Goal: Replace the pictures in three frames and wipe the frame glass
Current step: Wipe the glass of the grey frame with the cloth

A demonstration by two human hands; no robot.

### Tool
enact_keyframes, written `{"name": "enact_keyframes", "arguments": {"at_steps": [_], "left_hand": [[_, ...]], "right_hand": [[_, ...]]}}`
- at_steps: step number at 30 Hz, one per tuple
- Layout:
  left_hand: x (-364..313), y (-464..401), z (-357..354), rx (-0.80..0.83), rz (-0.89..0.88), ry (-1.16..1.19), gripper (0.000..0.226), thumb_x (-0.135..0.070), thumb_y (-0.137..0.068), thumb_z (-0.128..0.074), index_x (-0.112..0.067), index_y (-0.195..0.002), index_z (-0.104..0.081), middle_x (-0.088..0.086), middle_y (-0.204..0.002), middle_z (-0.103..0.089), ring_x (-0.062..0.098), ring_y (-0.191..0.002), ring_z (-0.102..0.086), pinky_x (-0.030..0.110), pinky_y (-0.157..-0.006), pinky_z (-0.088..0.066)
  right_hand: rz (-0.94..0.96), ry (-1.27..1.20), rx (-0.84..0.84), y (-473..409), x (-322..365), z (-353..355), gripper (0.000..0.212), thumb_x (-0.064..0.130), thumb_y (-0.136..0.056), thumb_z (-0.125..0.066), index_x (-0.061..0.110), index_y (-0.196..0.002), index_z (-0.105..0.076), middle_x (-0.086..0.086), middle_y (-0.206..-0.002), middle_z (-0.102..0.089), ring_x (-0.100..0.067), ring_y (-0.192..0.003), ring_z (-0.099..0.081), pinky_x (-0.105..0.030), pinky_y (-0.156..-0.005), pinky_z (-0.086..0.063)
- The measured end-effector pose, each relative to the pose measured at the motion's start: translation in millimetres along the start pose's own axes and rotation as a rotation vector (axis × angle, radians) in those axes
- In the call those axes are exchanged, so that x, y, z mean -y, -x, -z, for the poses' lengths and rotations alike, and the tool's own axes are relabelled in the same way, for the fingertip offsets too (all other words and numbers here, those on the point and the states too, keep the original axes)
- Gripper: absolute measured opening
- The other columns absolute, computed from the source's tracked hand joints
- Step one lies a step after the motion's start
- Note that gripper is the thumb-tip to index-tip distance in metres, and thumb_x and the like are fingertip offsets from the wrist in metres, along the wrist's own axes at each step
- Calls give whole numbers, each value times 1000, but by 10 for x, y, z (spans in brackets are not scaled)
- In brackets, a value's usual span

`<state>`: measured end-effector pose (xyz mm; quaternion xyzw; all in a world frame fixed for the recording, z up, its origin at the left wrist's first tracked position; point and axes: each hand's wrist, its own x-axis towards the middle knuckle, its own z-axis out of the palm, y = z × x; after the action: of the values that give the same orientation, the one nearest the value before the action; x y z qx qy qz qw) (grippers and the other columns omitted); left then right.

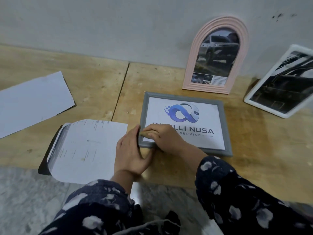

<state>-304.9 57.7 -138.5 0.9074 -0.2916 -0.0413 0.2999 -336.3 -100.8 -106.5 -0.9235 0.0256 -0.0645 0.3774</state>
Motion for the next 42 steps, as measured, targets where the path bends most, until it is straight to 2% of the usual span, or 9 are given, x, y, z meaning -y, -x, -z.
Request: {"name": "enact_keyframes", "arguments": {"at_steps": [4, 6, 9, 11, 14, 19, 23, 37, 42], "left_hand": [[-6, -12, -17, 18, -61, -89, 78, -66, -80, -43, -21, -144, -41, 0, -151, -39, 18, -132, -41, 37, -106, -28], [-13, -20, -28, 13, -56, -98, 80, -68, -81, -41, -20, -145, -40, -2, -152, -38, 17, -132, -43, 36, -106, -27], [-13, -27, -38, -1, -51, -100, 78, -66, -81, -43, -21, -144, -42, -4, -151, -40, 17, -132, -44, 37, -106, -31], [-9, -37, -39, -3, -42, -100, 77, -66, -80, -45, -21, -143, -44, -5, -150, -40, 16, -132, -44, 37, -107, -30], [3, -41, -43, 1, -35, -121, 77, -65, -79, -49, -21, -142, -44, -7, -150, -40, 14, -132, -44, 34, -108, -28], [7, -50, -45, 9, -18, -158, 76, -65, -78, -51, -22, -141, -45, -9, -149, -41, 12, -132, -44, 33, -109, -28], [1, -39, -50, 23, -9, -189, 78, -65, -77, -52, -22, -141, -45, -9, -150, -40, 12, -132, -43, 32, -109, -27], [-12, -37, -57, 24, 7, -218, 77, -65, -75, -49, -25, -140, -44, -10, -150, -39, 11, -134, -40, 31, -107, -24], [0, -41, -62, 26, 2, -234, 77, -66, -75, -48, -25, -140, -43, -10, -150, -39, 12, -134, -40, 32, -107, -24]], "right_hand": [[-312, -62, -37, -222, -152, 471, 31, 10, -93, -42, 18, -109, -67, 9, -82, -64, -1, -63, -56, -20, -62, -42], [-349, -19, -112, -450, -250, 650, 32, 13, -96, -40, 26, -110, -65, 15, -86, -66, 0, -69, -60, -25, -67, -48], [-336, 164, -190, -872, -366, 735, 30, 22, -96, -41, 33, -109, -65, 12, -107, -70, -17, -106, -58, -37, -94, -42], [-300, 332, -118, -1113, -423, 662, 27, 29, -97, -42, 33, -110, -65, 9, -112, -67, -22, -112, -48, -35, -92, -30], [-264, 447, -17, -1300, -497, 451, 22, 35, -95, -48, 33, -108, -65, 5, -109, -67, -23, -113, -46, -37, -90, -28], [-313, 334, -168, -1372, -641, 289, 19, 34, -90, -54, 31, -99, -71, 5, -99, -72, -21, -105, -57, -36, -92, -40], [-314, 368, -177, -1290, -728, 334, 21, 32, -92, -52, 33, -101, -71, 5, -99, -72, -20, -107, -54, -34, -91, -35], [-232, 416, -166, -542, -1186, 754, 38, 12, -93, -46, 31, -119, -65, 6, -125, -64, -28, -105, -54, -39, -91, -42], [-326, 512, -175, -259, -1368, 954, 37, 17, -93, -50, 36, -122, -62, 12, -133, -58, -24, -120, -47, -38, -101, -29]]}}
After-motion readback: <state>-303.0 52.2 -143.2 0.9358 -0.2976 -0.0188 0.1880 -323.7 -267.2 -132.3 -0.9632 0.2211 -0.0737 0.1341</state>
